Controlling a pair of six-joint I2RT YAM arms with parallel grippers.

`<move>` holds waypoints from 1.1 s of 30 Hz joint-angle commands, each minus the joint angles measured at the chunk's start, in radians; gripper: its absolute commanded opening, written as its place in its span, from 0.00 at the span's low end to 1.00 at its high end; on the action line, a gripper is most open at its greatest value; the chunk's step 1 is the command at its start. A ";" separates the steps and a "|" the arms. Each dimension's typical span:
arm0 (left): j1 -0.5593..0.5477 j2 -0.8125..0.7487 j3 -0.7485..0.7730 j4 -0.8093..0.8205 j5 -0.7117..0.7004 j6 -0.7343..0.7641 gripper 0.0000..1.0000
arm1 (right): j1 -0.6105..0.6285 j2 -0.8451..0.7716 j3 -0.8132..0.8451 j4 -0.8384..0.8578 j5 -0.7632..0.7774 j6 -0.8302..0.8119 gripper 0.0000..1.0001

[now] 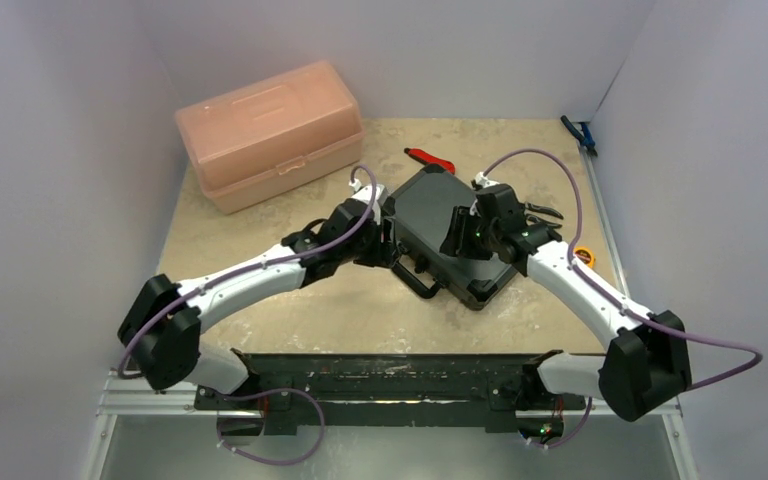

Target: Pack up texas hold em set

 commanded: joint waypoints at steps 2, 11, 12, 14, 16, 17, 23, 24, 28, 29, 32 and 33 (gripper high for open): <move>0.002 -0.171 -0.048 -0.002 -0.089 0.081 0.66 | -0.004 -0.069 0.082 -0.004 -0.005 -0.035 0.58; 0.008 -0.415 -0.005 -0.160 -0.206 0.147 0.95 | -0.004 -0.217 0.083 0.066 -0.017 -0.061 0.82; 0.010 -0.444 0.002 -0.180 -0.217 0.154 0.97 | -0.004 -0.237 0.084 0.071 -0.011 -0.065 0.83; 0.008 -0.505 0.004 -0.203 -0.243 0.169 1.00 | -0.003 -0.276 0.082 0.084 -0.003 -0.074 0.85; 0.010 -0.564 0.006 -0.220 -0.264 0.197 1.00 | -0.004 -0.320 0.079 0.101 0.007 -0.079 0.86; 0.010 -0.590 0.008 -0.232 -0.275 0.209 1.00 | -0.003 -0.340 0.078 0.109 0.013 -0.081 0.87; 0.010 -0.685 0.062 -0.345 -0.380 0.301 1.00 | -0.004 -0.457 0.086 0.132 0.074 -0.093 0.99; 0.011 -0.693 0.073 -0.365 -0.406 0.319 1.00 | -0.004 -0.475 0.088 0.136 0.097 -0.094 0.99; 0.011 -0.728 0.073 -0.405 -0.499 0.417 1.00 | -0.003 -0.554 0.078 0.173 0.164 -0.088 0.99; 0.011 -0.737 0.062 -0.405 -0.516 0.456 1.00 | -0.003 -0.574 0.071 0.187 0.180 -0.077 0.99; 0.011 -0.772 0.011 -0.401 -0.586 0.507 1.00 | -0.004 -0.623 0.050 0.229 0.224 -0.031 0.99; 0.011 -0.789 -0.012 -0.389 -0.606 0.519 1.00 | -0.004 -0.635 0.043 0.242 0.227 -0.022 0.99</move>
